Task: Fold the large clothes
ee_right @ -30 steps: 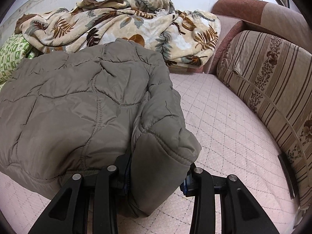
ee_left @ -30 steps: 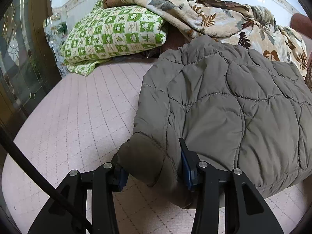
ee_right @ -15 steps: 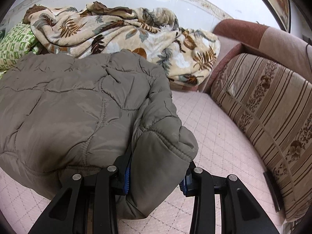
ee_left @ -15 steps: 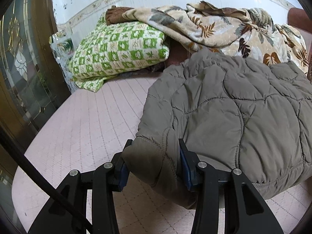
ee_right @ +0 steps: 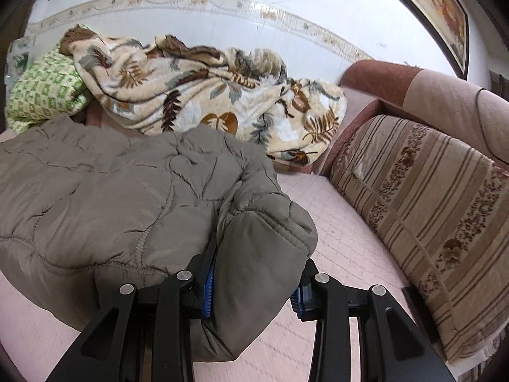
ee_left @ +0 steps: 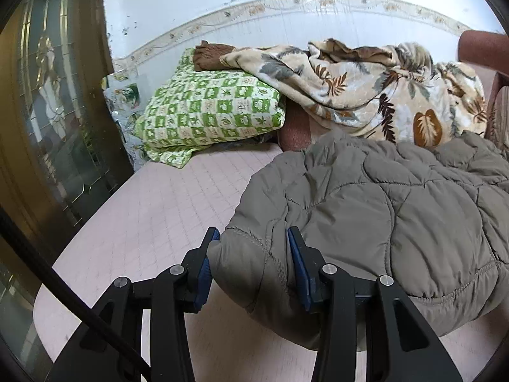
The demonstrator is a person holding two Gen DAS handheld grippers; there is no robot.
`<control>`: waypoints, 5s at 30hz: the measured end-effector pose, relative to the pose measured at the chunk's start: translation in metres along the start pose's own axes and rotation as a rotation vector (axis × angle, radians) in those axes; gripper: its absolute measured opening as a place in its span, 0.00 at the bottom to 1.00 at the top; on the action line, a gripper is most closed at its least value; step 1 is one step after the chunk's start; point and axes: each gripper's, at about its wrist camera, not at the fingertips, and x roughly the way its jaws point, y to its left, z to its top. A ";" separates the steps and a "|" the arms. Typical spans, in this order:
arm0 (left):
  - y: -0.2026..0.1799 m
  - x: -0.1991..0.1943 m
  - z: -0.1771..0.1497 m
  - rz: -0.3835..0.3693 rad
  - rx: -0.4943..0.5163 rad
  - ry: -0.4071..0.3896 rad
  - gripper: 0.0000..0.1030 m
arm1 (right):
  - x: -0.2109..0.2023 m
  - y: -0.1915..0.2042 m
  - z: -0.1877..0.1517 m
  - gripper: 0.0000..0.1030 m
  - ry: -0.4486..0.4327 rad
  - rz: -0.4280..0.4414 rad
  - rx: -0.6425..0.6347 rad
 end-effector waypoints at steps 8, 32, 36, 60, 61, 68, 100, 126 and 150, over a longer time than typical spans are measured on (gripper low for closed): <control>0.016 -0.054 -0.064 -0.013 0.010 0.039 0.42 | -0.053 -0.006 -0.052 0.38 0.018 0.025 -0.020; 0.082 -0.091 -0.108 0.110 -0.185 -0.003 0.77 | -0.054 -0.080 -0.140 0.72 0.240 0.209 0.460; 0.083 -0.109 -0.103 0.085 -0.212 -0.101 0.77 | -0.117 -0.082 -0.132 0.61 -0.035 0.043 0.416; -0.002 -0.211 -0.133 -0.188 -0.106 -0.023 0.84 | -0.226 0.005 -0.156 0.74 -0.166 0.301 0.331; -0.005 -0.219 -0.133 -0.197 -0.088 -0.038 0.85 | -0.240 0.014 -0.157 0.75 -0.190 0.324 0.281; -0.016 -0.226 -0.131 -0.204 -0.030 -0.048 0.85 | -0.241 0.032 -0.155 0.76 -0.154 0.334 0.203; -0.047 -0.216 -0.129 -0.107 0.129 0.054 0.93 | -0.223 0.042 -0.170 0.78 -0.048 0.323 0.151; -0.044 -0.204 -0.137 -0.100 0.131 0.097 0.93 | -0.219 0.046 -0.174 0.79 -0.020 0.322 0.136; -0.039 -0.199 -0.143 -0.097 0.129 0.103 0.93 | -0.215 0.045 -0.180 0.79 0.003 0.323 0.128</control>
